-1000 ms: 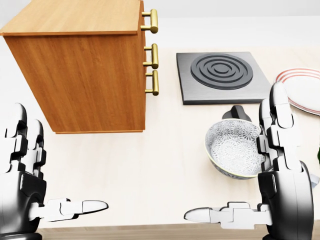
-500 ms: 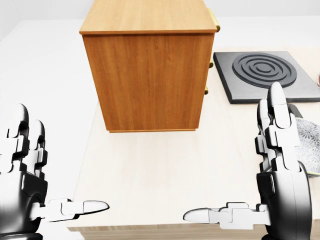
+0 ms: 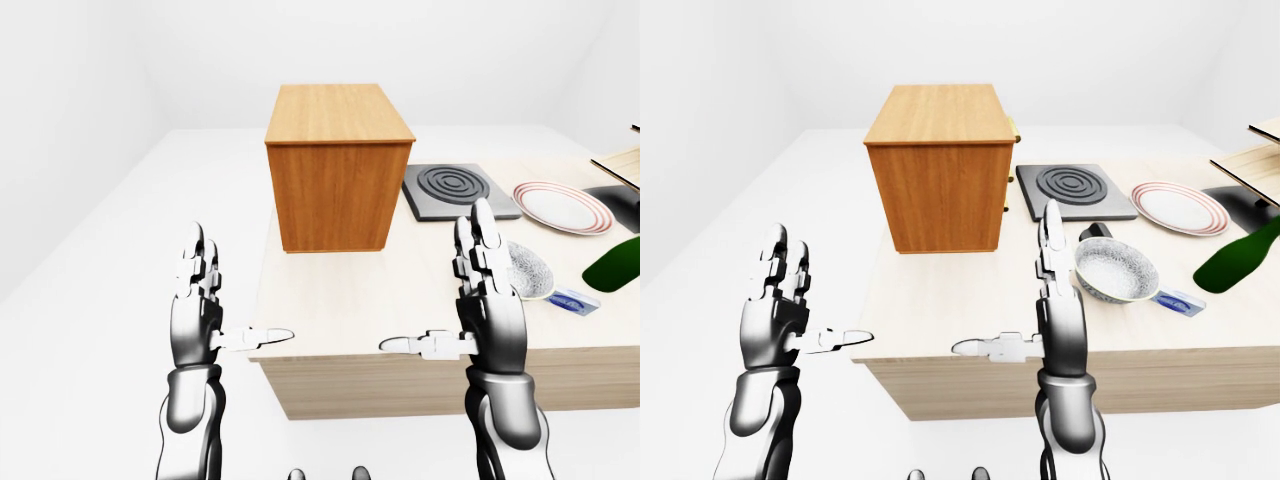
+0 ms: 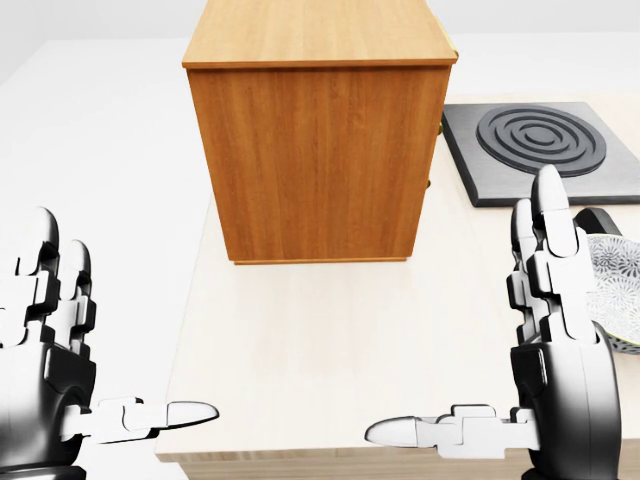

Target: Put the bowl on the top of the cabinet.

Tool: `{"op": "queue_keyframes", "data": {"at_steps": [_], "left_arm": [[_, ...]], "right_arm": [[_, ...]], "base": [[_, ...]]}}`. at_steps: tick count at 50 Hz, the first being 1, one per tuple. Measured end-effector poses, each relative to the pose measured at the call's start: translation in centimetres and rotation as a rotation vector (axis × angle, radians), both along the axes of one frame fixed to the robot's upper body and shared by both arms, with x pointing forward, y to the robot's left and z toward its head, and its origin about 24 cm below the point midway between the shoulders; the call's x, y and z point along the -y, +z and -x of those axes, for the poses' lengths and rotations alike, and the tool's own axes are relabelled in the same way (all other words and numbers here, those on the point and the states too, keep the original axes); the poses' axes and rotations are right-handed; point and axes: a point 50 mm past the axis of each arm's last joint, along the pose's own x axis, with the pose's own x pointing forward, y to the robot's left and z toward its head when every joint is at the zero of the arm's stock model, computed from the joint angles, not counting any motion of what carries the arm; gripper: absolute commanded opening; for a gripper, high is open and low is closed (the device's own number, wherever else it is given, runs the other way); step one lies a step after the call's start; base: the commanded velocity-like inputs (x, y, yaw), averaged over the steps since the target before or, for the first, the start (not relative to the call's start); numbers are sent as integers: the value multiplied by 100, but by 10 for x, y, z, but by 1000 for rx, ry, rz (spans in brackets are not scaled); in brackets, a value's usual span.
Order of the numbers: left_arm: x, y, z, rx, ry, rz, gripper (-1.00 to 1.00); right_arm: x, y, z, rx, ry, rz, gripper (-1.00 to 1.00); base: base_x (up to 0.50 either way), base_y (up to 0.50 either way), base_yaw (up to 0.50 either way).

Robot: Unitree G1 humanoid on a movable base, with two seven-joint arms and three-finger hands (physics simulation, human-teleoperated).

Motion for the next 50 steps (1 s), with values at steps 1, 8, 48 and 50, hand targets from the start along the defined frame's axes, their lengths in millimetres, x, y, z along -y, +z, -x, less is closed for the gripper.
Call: {"op": "queue_keyframes", "data": {"at_steps": [1,8,48,50], "left_arm": [[0,0,0,0,0,0,100],[0,0,0,0,-2,0,100],[3,-3,-2,-14,-22,-5,100],[3,-3,-2,-14,-23,-5,100]], "right_arm": [[0,0,0,0,0,0,100],[0,0,0,3,0,-3,100],[-1,-2,-1,-11,13,1,100],[-1,-3,-2,-12,14,1,100]], "base": [[0,0,0],[18,0,0],[36,0,0],[0,0,0]]}}
